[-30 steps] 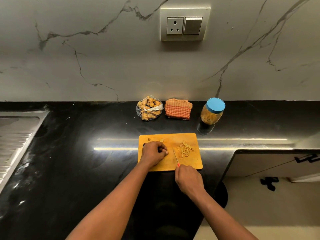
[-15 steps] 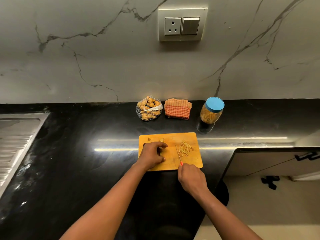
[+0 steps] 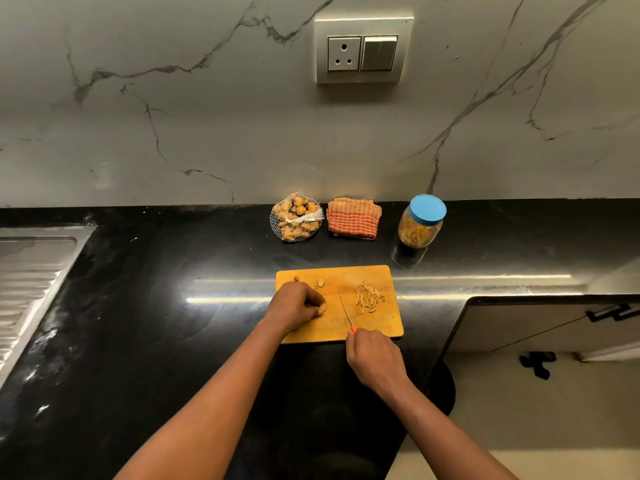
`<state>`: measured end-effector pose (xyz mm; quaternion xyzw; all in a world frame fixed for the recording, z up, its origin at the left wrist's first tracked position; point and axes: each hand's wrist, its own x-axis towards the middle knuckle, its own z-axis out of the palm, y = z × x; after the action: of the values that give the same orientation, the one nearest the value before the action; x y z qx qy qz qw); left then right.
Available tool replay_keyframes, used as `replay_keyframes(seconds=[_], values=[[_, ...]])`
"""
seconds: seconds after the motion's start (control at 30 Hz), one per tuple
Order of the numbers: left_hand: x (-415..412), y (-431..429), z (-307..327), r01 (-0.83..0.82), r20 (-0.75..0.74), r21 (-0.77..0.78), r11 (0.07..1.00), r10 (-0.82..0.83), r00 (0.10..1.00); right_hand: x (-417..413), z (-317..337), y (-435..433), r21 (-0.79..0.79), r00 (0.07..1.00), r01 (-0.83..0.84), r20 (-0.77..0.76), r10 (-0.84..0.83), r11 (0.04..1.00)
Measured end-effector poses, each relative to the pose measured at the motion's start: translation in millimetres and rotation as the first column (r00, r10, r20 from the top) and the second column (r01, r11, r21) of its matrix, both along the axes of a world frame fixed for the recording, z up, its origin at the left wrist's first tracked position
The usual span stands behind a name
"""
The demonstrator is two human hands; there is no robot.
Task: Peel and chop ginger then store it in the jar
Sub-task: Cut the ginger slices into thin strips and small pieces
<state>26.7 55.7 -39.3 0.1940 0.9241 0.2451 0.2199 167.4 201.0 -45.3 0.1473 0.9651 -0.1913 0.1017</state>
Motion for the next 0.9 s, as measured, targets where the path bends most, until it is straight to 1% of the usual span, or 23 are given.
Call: replay_keyframes(seconds=[0.13, 0.43, 0.67, 0.9], values=[[2.6, 5.5, -0.7, 0.005, -0.054, 0.015, 1.000, -0.005, 0.999, -0.6, -0.9, 0.4, -0.006, 1.000, 0.000, -0.001, 0.000, 1.000], [13.6, 31.2, -1.3, -0.049, -0.133, 0.057, 0.997, 0.057, 0.989, -1.1, -2.5, 4.1, -0.019, 1.000, 0.002, 0.005, -0.002, 1.000], [13.7, 35.0, -4.6, -0.058, -0.114, 0.071, 0.996, 0.066, 0.991, -1.9, -4.8, 6.3, -0.023, 1.000, 0.023, 0.015, -0.023, 0.999], [16.0, 33.6, -7.3, -0.037, -0.146, 0.093, 0.995, 0.050, 0.988, -2.2, -6.8, 5.6, -0.045, 0.999, 0.028, 0.019, -0.028, 0.999]])
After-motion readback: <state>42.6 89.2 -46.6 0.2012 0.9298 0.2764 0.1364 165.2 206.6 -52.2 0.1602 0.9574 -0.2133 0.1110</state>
